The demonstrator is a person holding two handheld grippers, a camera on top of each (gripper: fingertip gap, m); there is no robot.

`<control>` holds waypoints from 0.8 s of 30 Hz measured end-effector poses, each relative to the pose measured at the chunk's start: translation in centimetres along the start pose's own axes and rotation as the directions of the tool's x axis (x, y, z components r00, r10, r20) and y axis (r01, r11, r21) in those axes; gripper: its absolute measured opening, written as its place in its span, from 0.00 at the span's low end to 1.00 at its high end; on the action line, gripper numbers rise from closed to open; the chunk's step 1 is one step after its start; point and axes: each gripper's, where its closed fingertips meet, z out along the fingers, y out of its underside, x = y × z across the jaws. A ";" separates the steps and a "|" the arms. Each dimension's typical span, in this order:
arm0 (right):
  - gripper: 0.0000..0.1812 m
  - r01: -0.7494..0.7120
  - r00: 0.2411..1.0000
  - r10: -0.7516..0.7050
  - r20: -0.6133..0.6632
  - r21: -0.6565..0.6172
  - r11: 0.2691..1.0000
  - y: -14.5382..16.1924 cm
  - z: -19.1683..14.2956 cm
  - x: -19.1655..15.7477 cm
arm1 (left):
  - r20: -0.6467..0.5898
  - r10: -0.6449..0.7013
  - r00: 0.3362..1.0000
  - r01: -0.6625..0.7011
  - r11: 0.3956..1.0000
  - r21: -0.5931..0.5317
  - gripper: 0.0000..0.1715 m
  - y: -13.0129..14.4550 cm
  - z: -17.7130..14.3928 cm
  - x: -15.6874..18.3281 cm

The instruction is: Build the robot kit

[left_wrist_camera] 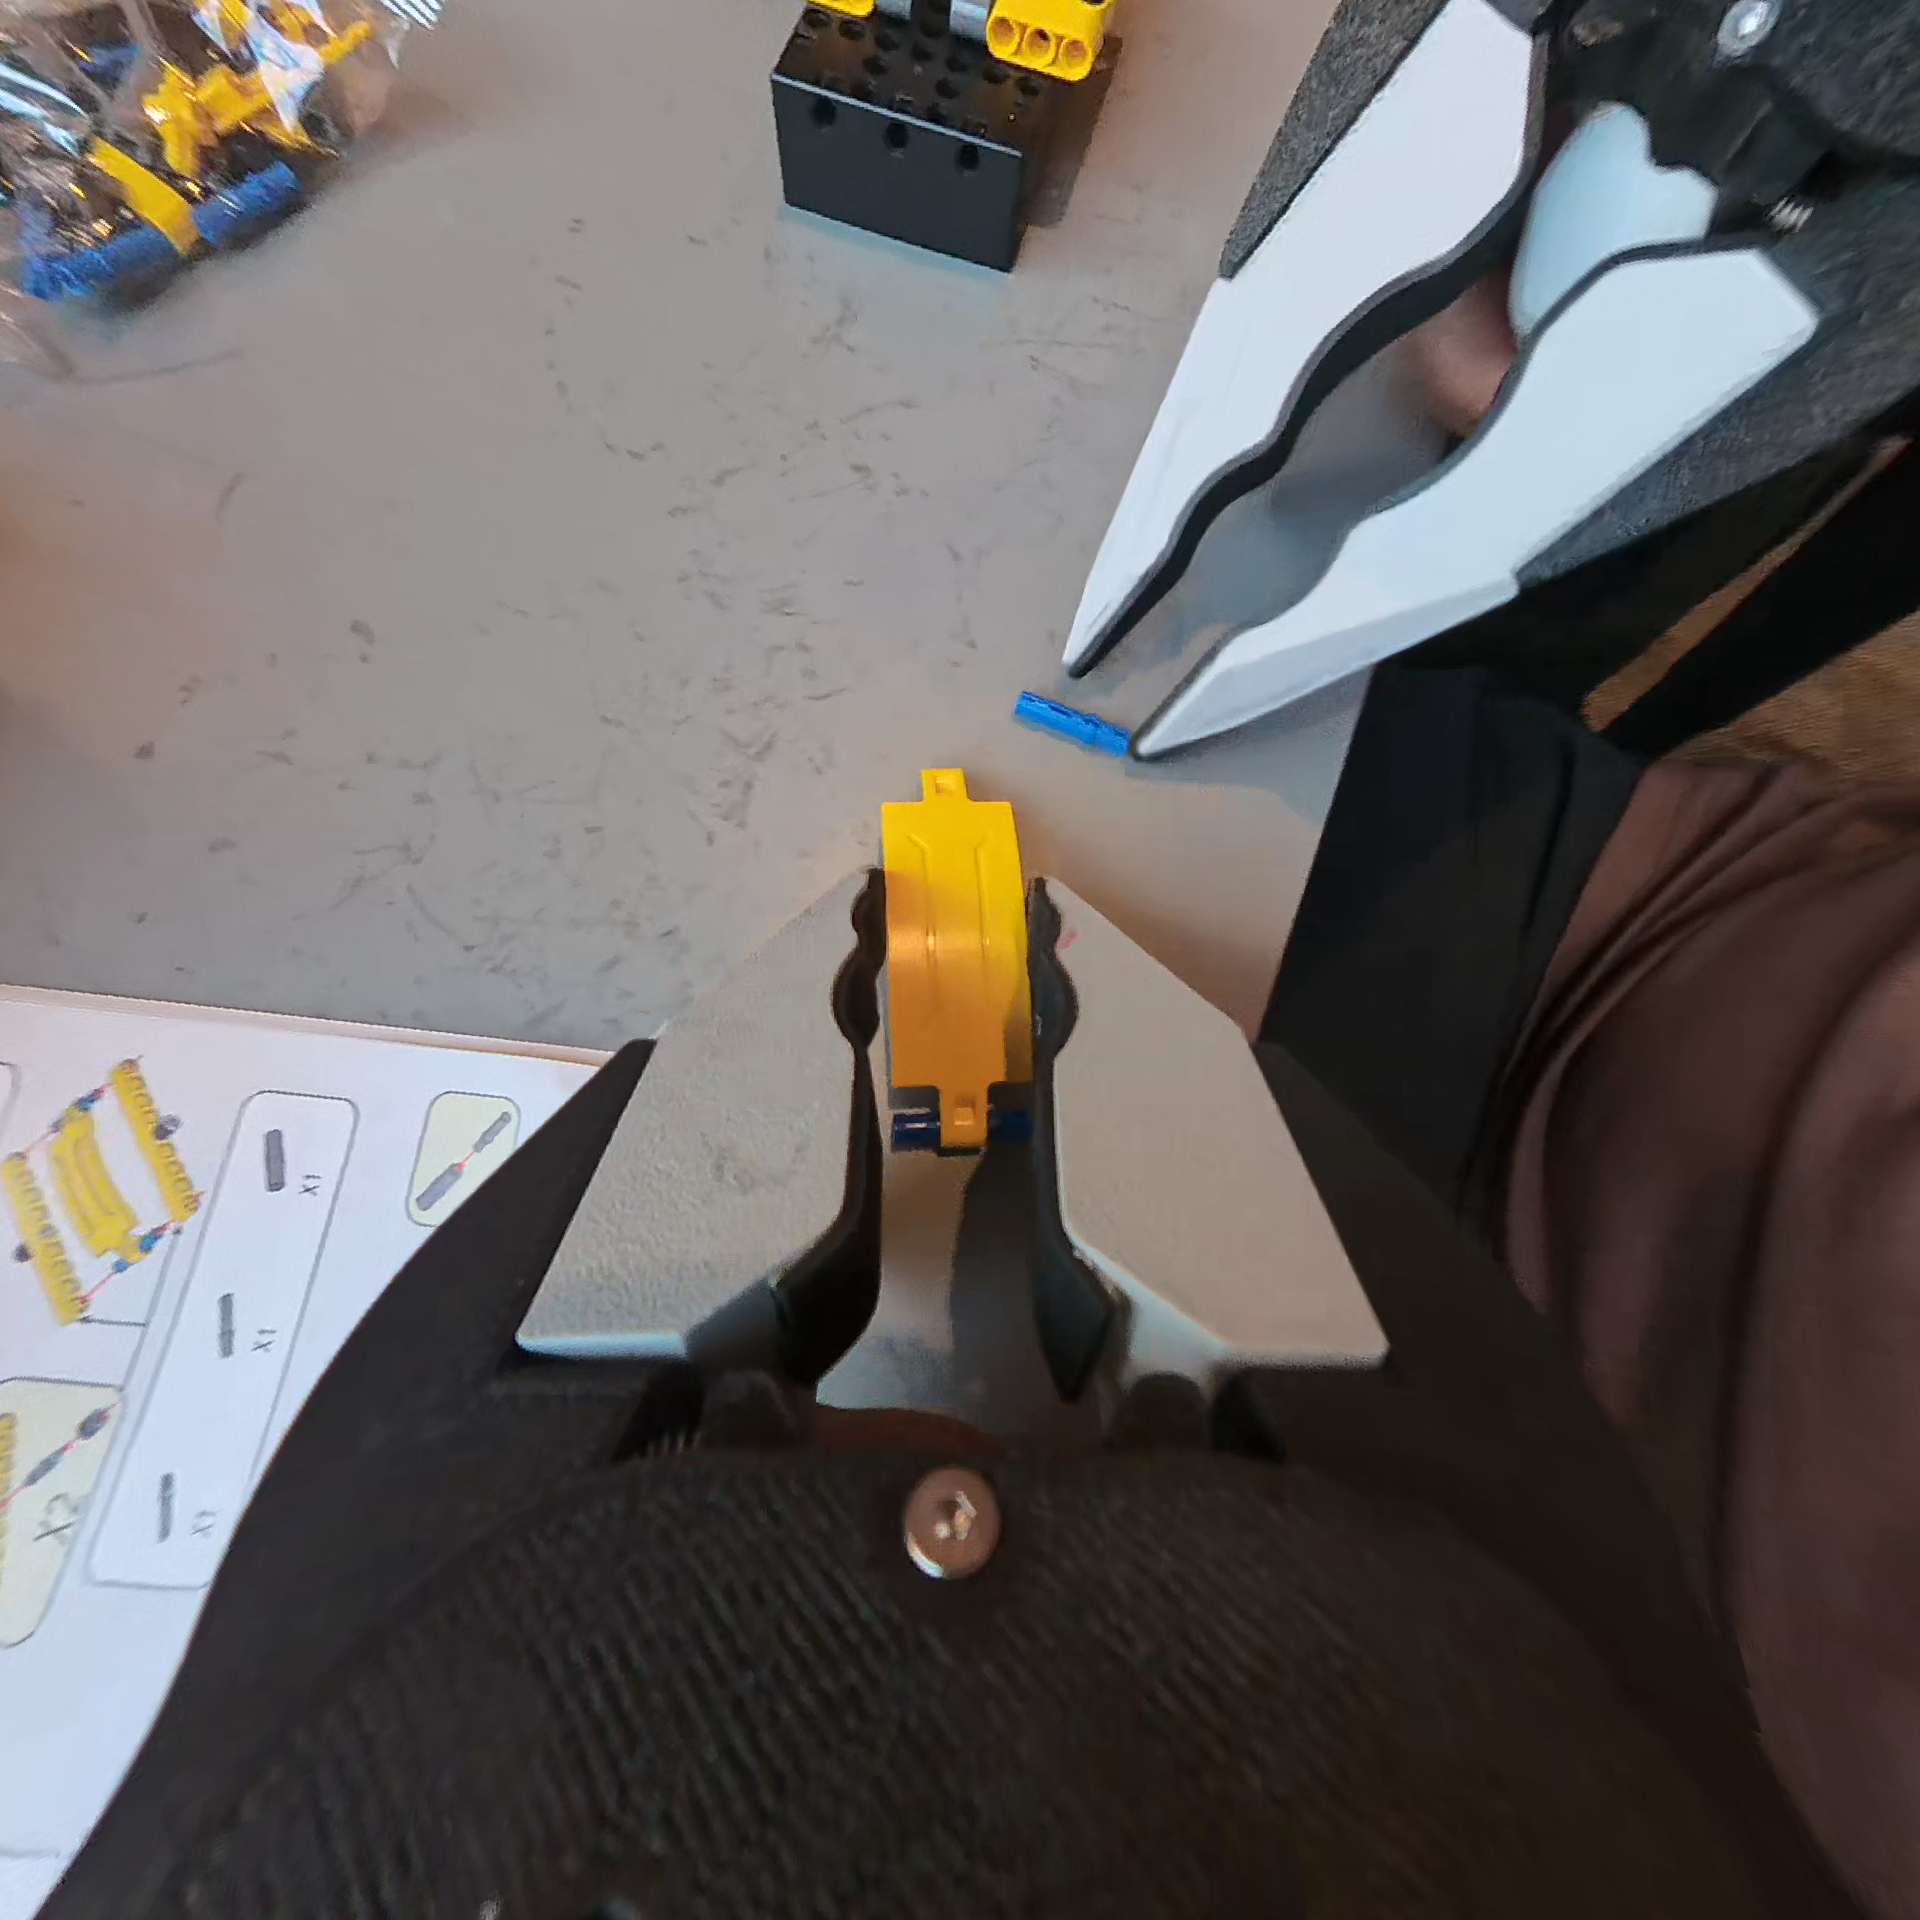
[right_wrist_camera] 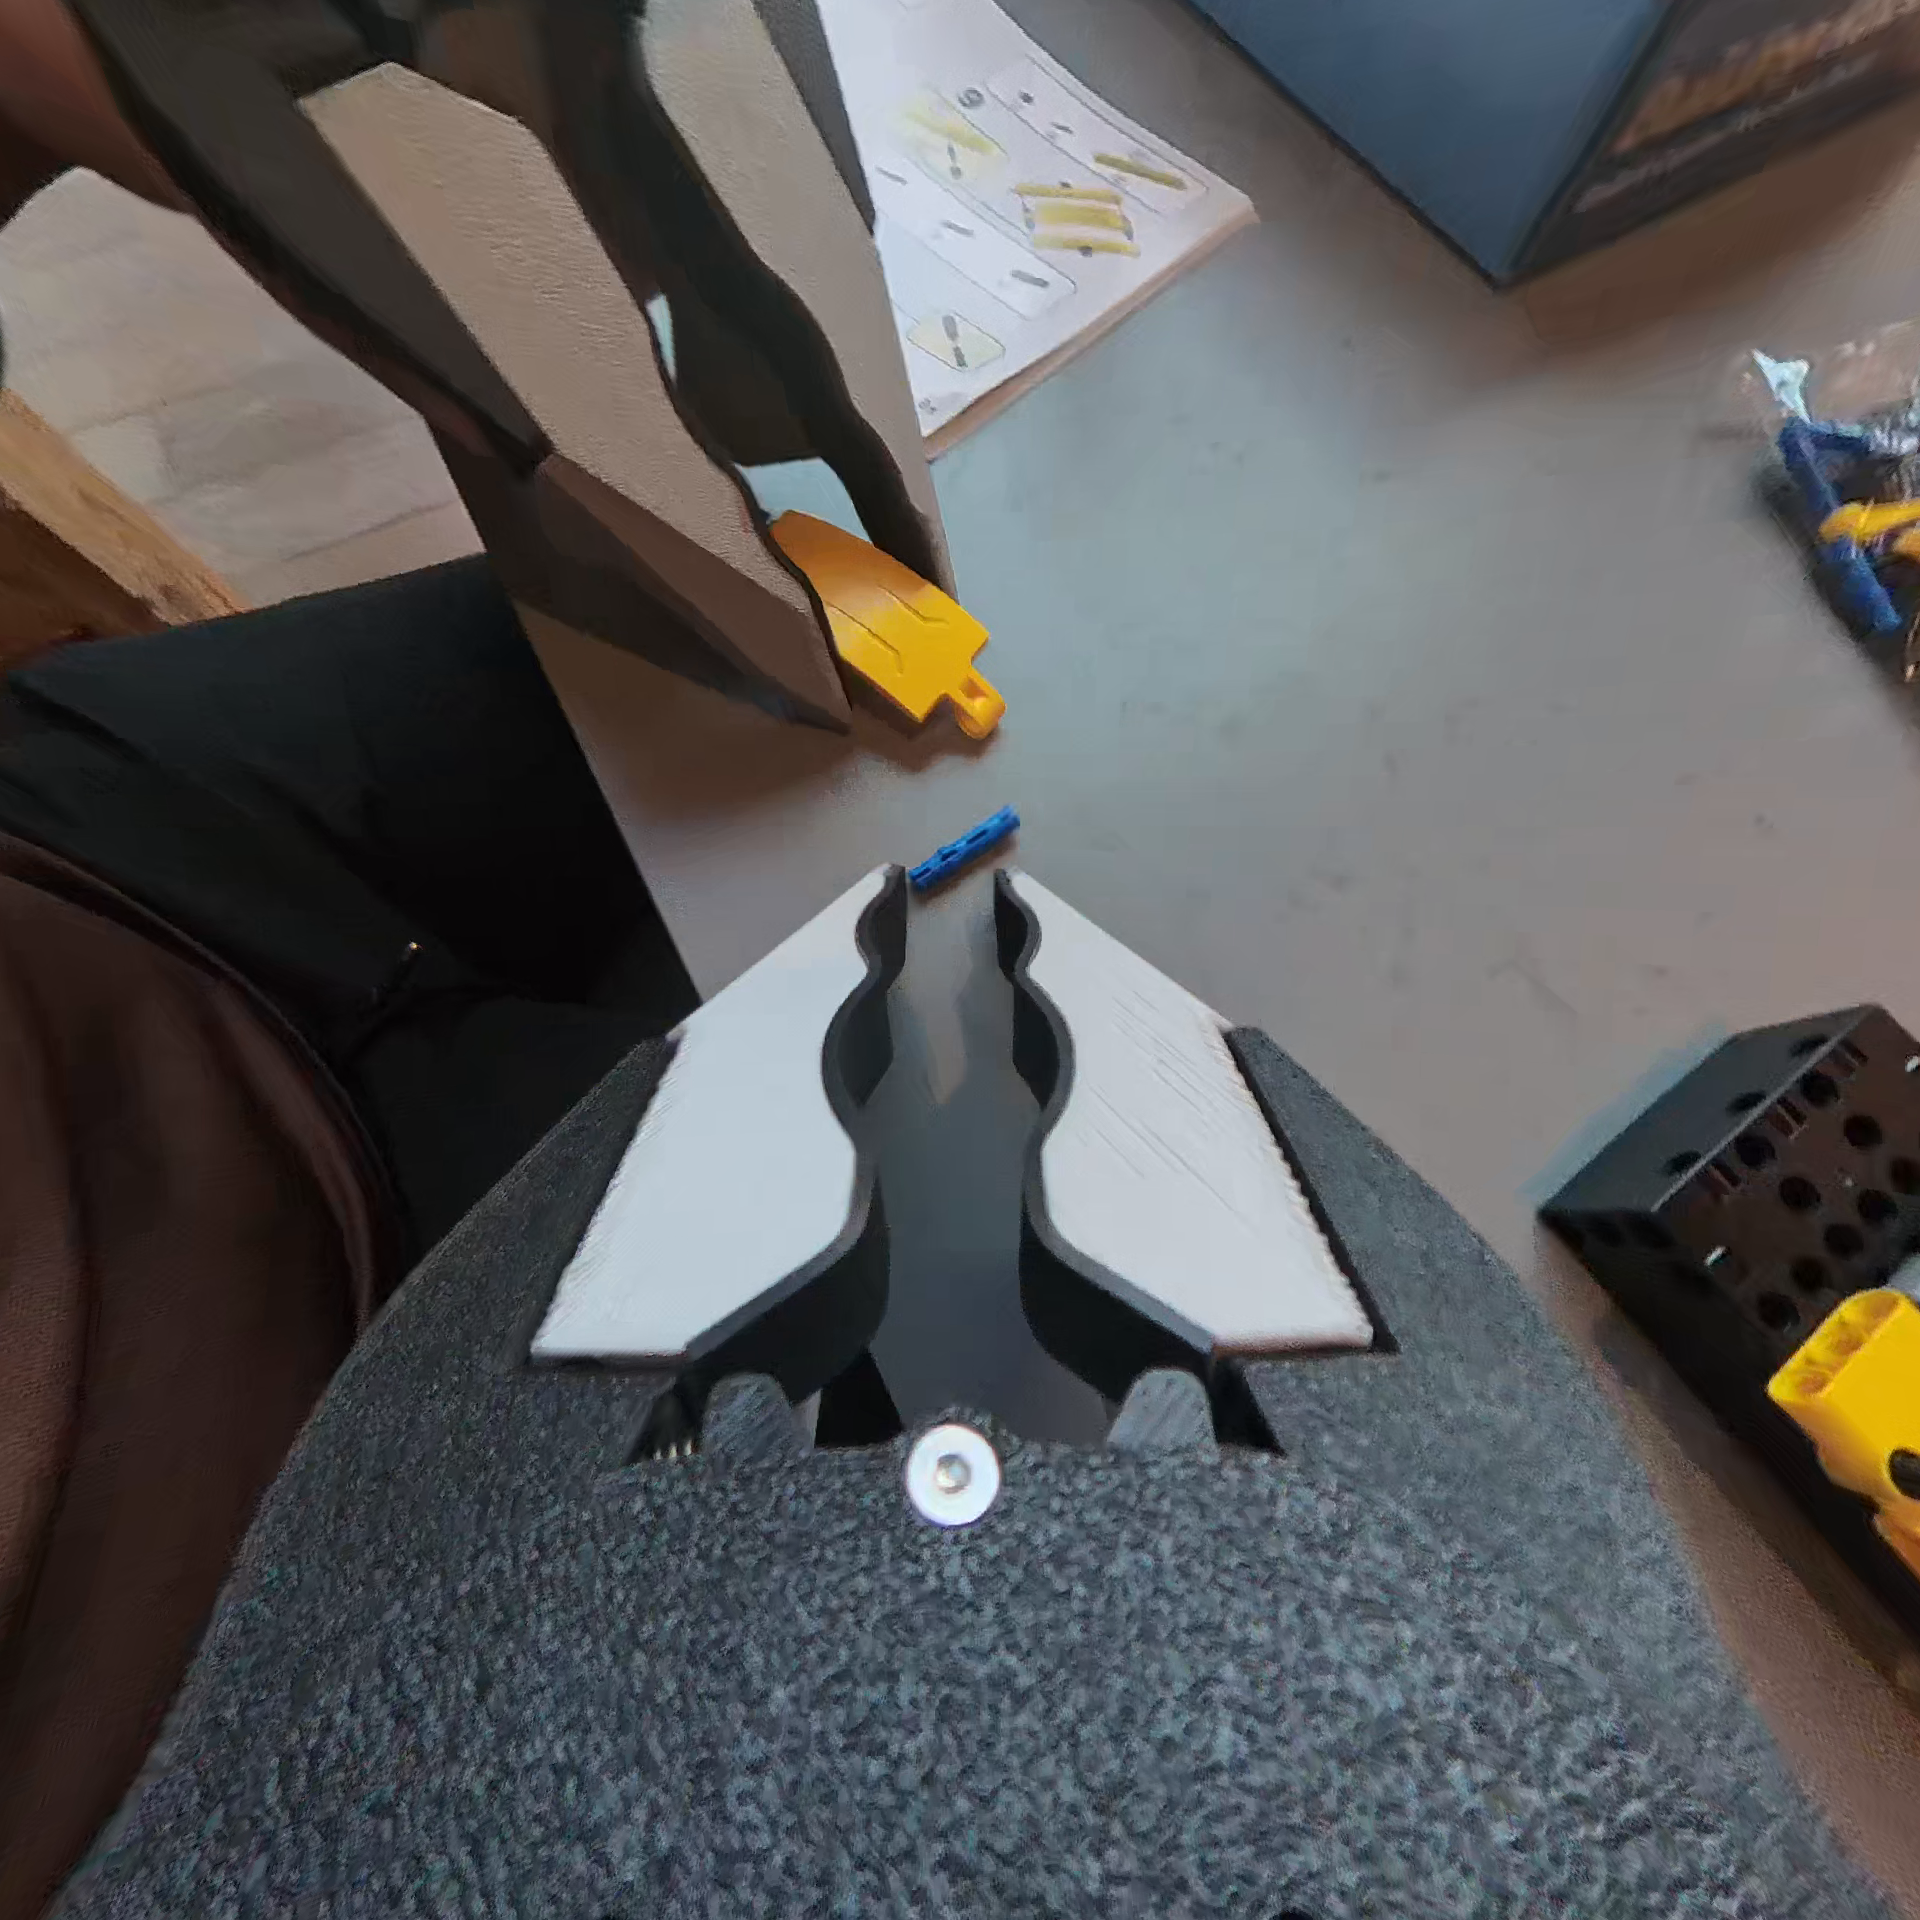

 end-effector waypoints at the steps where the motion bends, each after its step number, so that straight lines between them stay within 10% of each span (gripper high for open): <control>1: 0.09 -0.043 0.999 0.043 0.005 -0.008 0.999 0.2 0.0 -0.1 | 0.030 0.021 0.999 -0.021 1.000 -0.005 0.14 0.0 0.1 -0.1; 8: 0.18 -0.065 0.994 0.064 -0.089 -0.009 0.998 -0.1 0.3 0.5 | 0.086 -0.034 0.996 0.032 0.999 0.018 0.14 -0.7 0.9 0.4; 24: 0.02 -0.012 0.999 0.012 -0.050 0.003 1.000 -0.3 0.5 0.5 | 0.243 -0.164 0.956 0.148 0.985 0.084 0.17 -0.6 0.7 0.8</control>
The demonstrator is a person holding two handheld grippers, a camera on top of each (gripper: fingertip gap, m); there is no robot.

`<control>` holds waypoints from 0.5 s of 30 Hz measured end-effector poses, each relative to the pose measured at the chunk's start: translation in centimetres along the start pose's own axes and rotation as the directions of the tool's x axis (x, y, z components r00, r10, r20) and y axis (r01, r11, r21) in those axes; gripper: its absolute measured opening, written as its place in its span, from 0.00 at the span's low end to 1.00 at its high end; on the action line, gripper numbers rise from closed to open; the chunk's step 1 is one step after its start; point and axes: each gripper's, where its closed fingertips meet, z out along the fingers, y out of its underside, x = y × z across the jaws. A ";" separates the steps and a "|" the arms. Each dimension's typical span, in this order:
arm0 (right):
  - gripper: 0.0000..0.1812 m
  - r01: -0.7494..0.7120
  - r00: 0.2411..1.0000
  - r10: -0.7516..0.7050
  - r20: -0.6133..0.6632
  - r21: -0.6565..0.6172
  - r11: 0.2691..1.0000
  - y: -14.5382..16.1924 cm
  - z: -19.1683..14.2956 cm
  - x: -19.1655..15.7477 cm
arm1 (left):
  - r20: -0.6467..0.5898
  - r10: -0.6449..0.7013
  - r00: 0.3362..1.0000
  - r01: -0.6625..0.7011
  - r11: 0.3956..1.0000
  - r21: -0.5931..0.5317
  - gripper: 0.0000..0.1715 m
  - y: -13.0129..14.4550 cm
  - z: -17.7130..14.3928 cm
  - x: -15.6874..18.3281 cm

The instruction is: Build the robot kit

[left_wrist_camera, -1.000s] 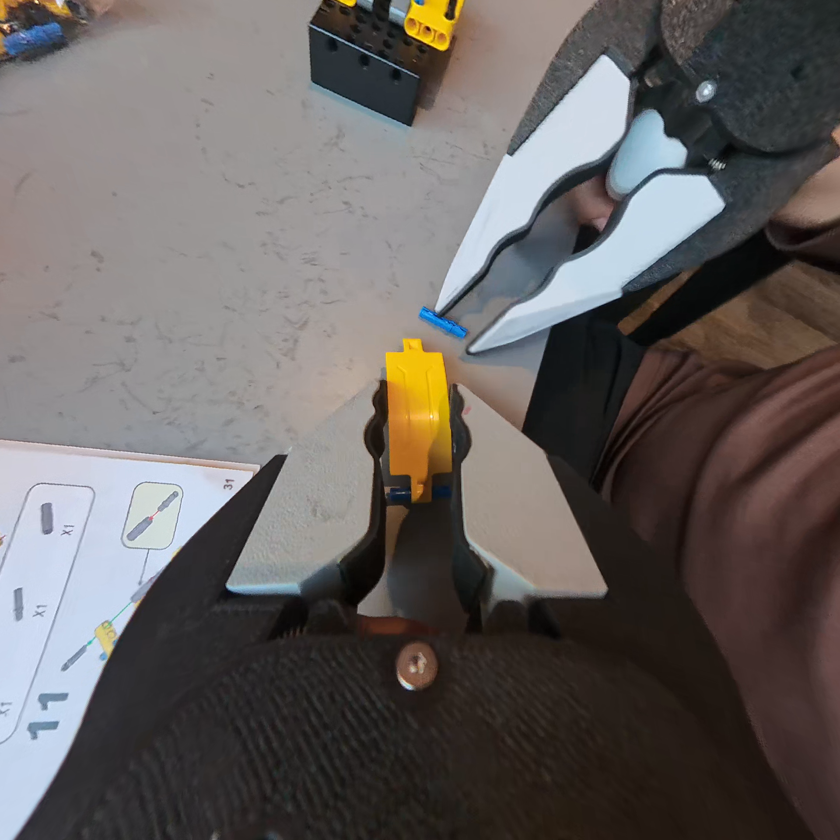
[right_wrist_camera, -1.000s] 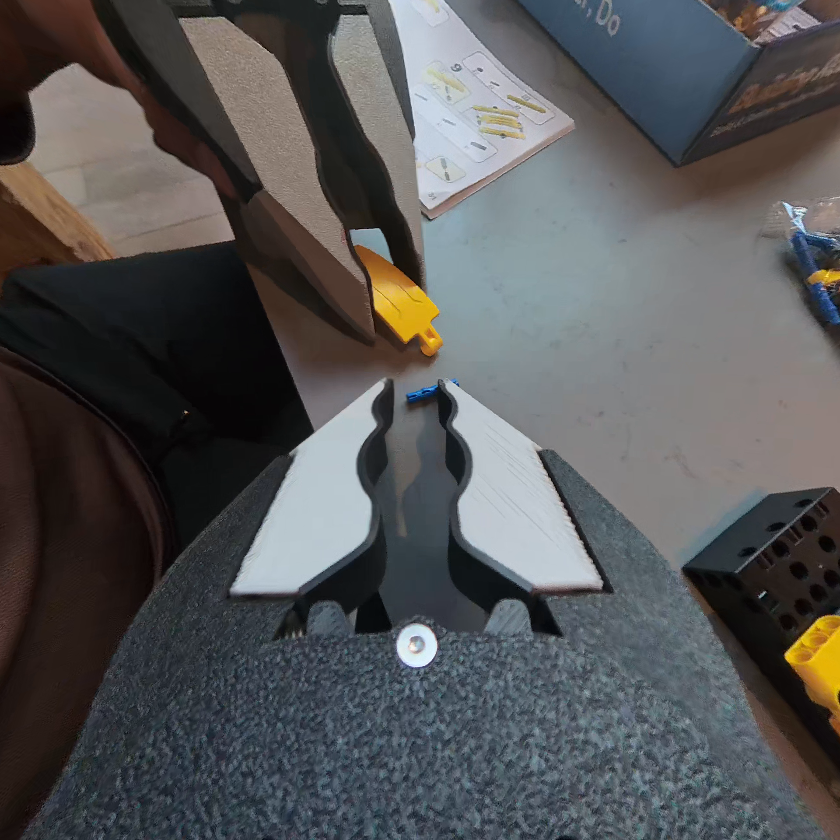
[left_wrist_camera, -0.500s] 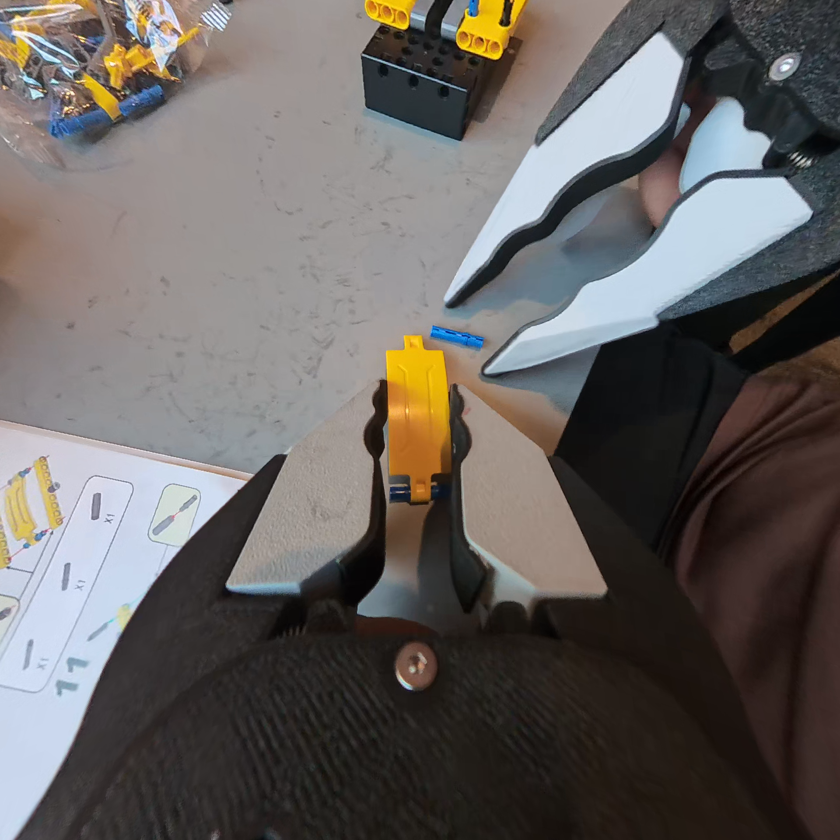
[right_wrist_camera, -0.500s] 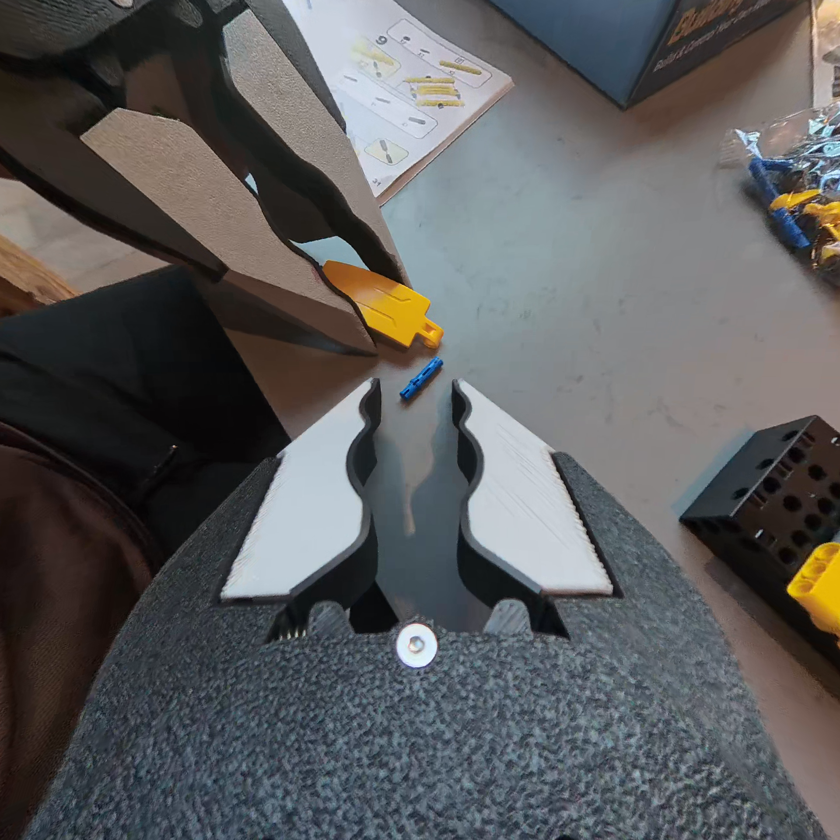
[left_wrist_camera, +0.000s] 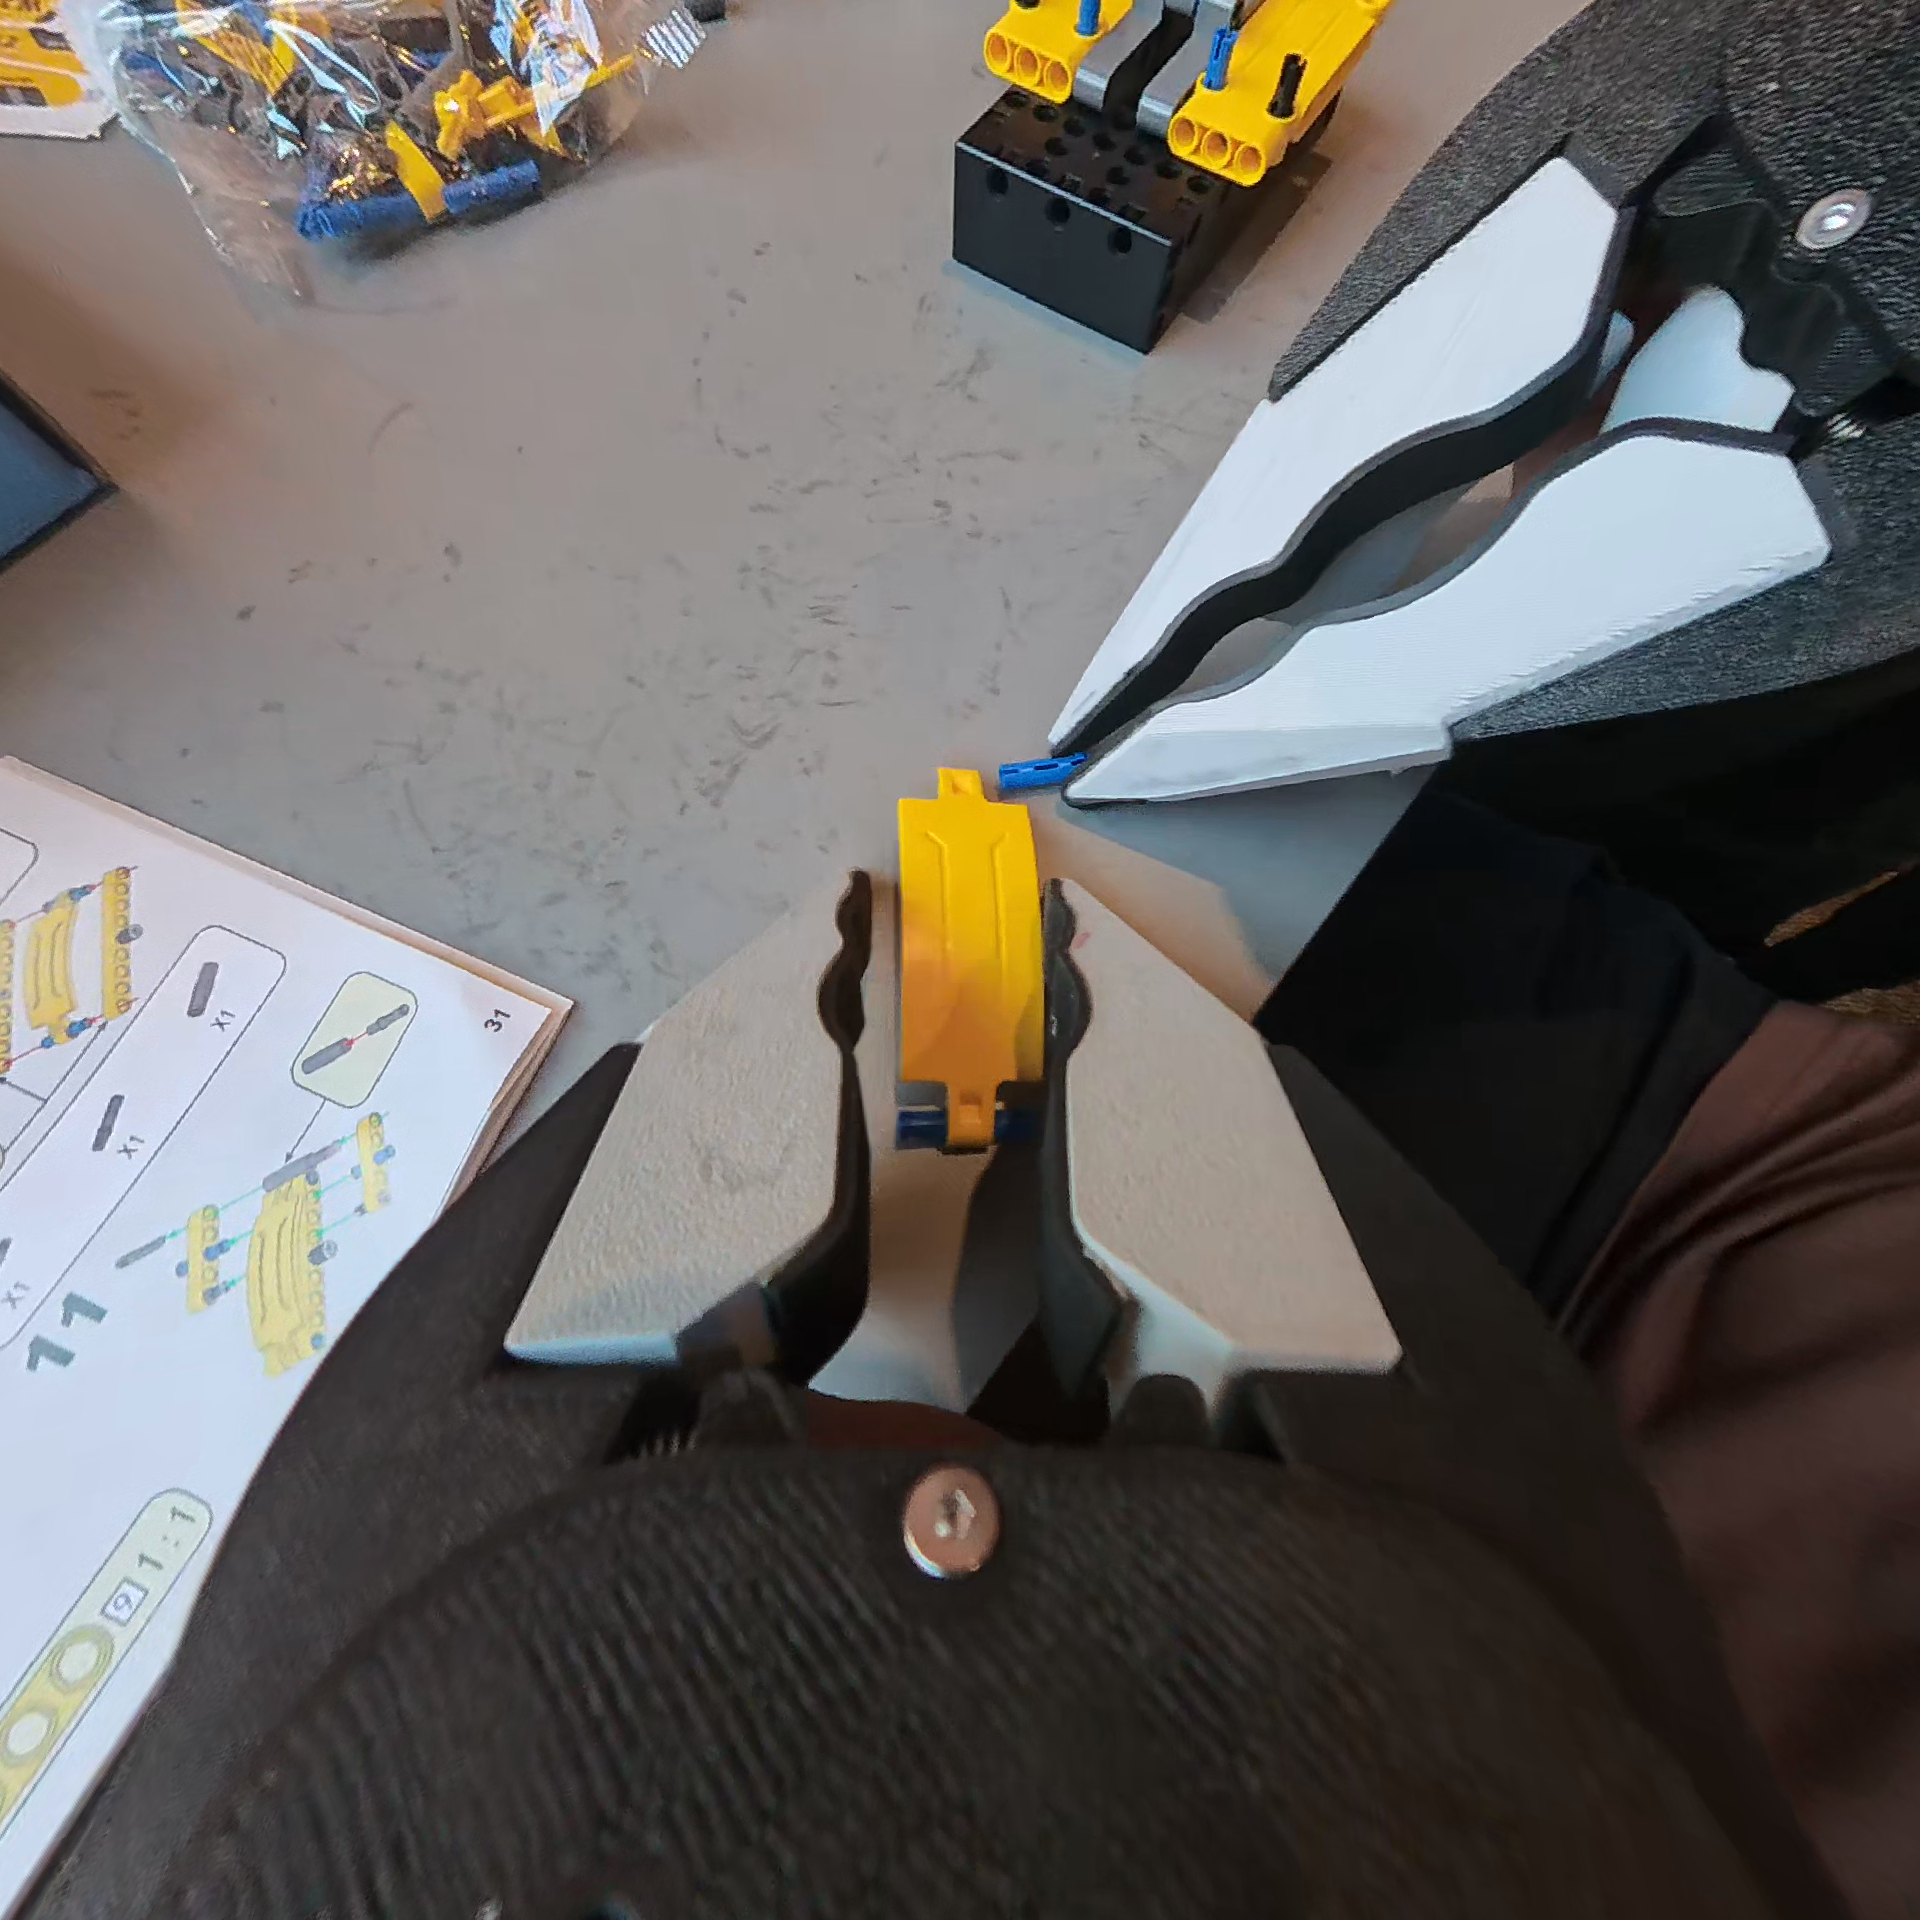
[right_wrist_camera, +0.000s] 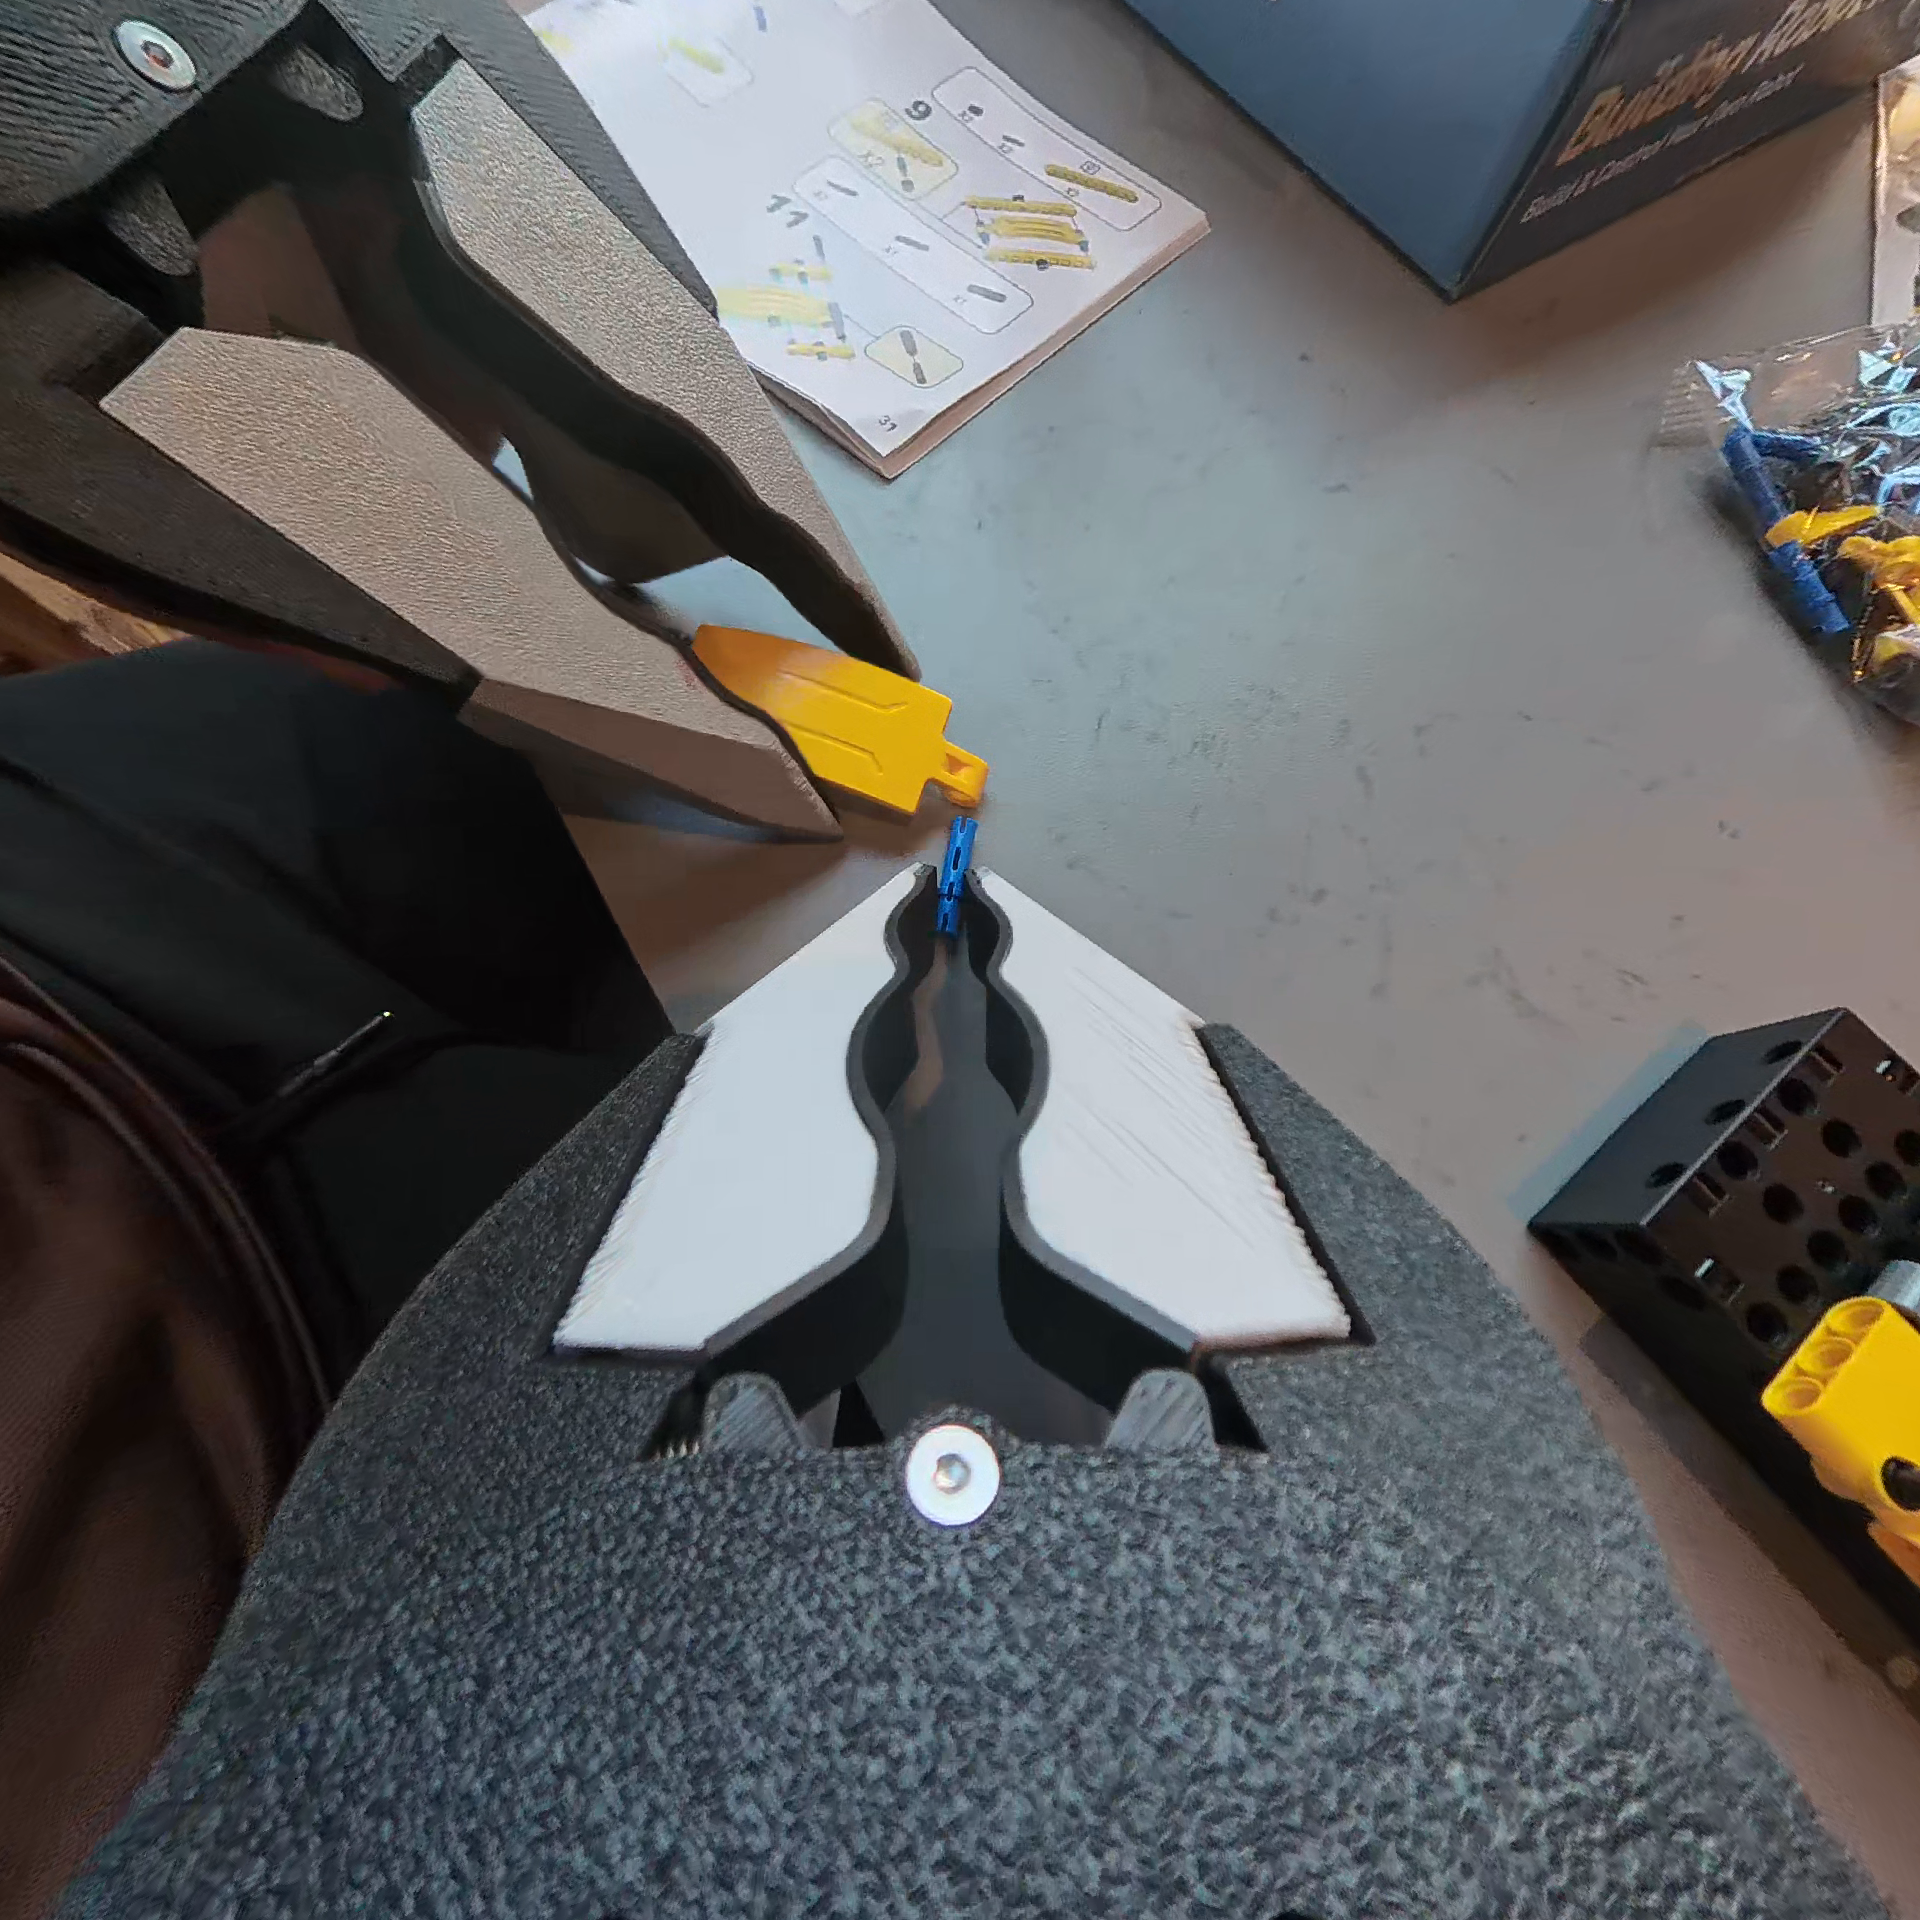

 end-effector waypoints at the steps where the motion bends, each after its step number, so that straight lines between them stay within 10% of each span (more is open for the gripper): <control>1: 0.02 0.005 1.000 -0.005 0.002 0.000 1.000 0.0 0.0 0.0 | 0.008 0.000 1.000 0.000 1.000 -0.005 0.19 0.0 0.0 0.0; 6: 0.02 -0.029 0.999 0.029 0.039 0.007 1.000 -0.2 0.2 -0.4 | 0.014 0.018 1.000 -0.017 0.999 -0.039 0.29 -0.1 0.0 0.3; 15: 0.02 -0.041 0.998 0.041 0.041 0.012 0.999 -0.2 0.1 -0.3 | -0.033 0.048 0.998 -0.050 0.996 -0.071 0.16 -0.3 0.5 1.0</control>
